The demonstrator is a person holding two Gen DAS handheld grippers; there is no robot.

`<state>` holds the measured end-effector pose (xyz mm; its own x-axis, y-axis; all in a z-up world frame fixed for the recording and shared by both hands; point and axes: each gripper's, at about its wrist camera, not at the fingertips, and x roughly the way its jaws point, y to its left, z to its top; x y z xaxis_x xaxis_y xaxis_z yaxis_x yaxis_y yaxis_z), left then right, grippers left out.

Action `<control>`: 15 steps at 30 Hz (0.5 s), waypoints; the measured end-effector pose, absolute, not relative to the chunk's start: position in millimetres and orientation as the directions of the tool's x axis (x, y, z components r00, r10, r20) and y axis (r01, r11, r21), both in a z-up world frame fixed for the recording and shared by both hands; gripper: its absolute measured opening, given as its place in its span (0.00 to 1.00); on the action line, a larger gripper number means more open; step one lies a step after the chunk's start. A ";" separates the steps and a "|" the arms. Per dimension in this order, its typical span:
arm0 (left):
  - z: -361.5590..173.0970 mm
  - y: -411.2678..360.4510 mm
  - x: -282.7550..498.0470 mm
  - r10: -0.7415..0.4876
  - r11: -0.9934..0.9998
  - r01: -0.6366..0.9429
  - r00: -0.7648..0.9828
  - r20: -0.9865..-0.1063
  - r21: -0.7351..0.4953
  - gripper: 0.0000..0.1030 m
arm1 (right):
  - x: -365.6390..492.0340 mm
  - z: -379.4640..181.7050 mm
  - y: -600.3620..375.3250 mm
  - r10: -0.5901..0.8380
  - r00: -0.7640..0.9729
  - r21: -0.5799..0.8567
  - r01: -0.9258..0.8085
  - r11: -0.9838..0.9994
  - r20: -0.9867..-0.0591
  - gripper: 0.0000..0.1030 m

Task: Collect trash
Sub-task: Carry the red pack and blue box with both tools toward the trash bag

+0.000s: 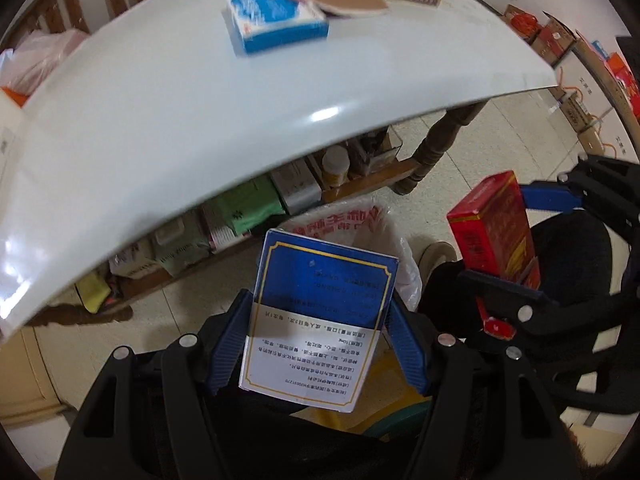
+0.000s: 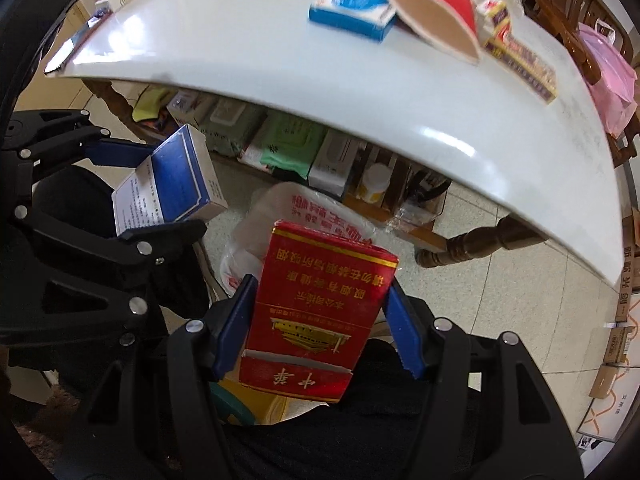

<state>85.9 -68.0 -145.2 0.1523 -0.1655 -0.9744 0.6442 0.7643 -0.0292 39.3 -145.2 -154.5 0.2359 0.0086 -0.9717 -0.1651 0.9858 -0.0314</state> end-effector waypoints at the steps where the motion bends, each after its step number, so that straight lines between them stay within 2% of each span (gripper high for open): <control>1: -151.8 -68.8 84.0 -0.160 0.766 0.643 0.154 -0.975 -0.024 0.63 | 38.8 -159.3 -145.4 0.009 0.232 -0.030 -0.163 0.986 -0.973 0.60; 6: -180.3 -69.0 77.8 -0.171 0.768 0.639 0.124 -0.977 -0.053 0.62 | 35.7 -184.5 -149.9 -0.004 0.221 -0.038 -0.149 0.988 -0.975 0.60; 15: -210.1 -78.4 76.2 -0.133 0.769 0.639 0.141 -0.981 -0.012 0.62 | 35.8 -216.5 -158.5 -0.005 0.204 -0.030 -0.122 0.992 -0.979 0.60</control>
